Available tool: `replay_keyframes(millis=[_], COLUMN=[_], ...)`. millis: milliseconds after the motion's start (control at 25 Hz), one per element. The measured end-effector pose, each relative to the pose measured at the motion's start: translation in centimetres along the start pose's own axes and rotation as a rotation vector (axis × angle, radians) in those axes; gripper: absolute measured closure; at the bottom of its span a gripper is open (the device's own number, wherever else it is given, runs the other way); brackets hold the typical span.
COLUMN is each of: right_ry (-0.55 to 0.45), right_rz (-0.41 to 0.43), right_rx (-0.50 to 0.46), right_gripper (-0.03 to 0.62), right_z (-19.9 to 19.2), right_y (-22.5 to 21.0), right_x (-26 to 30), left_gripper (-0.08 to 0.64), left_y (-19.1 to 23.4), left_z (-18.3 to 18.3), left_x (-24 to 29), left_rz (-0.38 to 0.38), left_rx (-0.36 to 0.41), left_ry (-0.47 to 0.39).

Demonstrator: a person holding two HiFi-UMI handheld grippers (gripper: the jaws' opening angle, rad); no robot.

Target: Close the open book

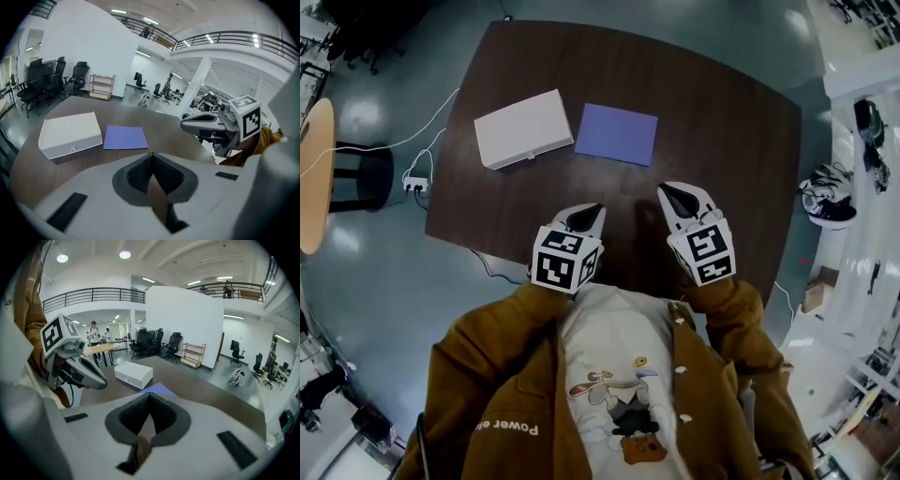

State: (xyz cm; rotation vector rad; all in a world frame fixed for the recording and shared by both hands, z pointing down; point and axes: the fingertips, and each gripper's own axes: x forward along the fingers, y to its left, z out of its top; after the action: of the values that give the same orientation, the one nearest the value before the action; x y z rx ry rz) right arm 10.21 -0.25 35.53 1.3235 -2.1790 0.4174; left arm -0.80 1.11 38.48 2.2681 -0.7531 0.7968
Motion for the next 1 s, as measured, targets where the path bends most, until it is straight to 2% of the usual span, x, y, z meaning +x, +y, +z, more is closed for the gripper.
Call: replay_keyframes(millis=[160, 400, 840, 1000], right_ry=[-0.032, -0.052, -0.04, -0.037], right_rz=[-0.031, -0.03, -0.036, -0.027], right_rx=[0.06, 0.174, 0.25, 0.246], right_gripper=[0.588, 0.588, 0.588, 0.588], right_z=[-0.4, -0.8, -1.5, -1.4], right_y=[2.4, 5.0, 7.2, 7.7], right_x=[-1.9, -2.5, -2.9, -3.2], left_gripper=[0.554, 0.554, 0.554, 0.554], left_y=[-0.9, -1.8, -1.1, -1.2], left_z=[-0.9, -1.3, -1.2, -0.9], left_x=[-1.2, -2.2, -3.6, -4.0], left_rz=[-0.006, -0.014, -0.004, -0.002], left_rx=[0.016, 0.01, -0.009, -0.015], left_ry=[0.0, -0.017, -0.044, -0.053])
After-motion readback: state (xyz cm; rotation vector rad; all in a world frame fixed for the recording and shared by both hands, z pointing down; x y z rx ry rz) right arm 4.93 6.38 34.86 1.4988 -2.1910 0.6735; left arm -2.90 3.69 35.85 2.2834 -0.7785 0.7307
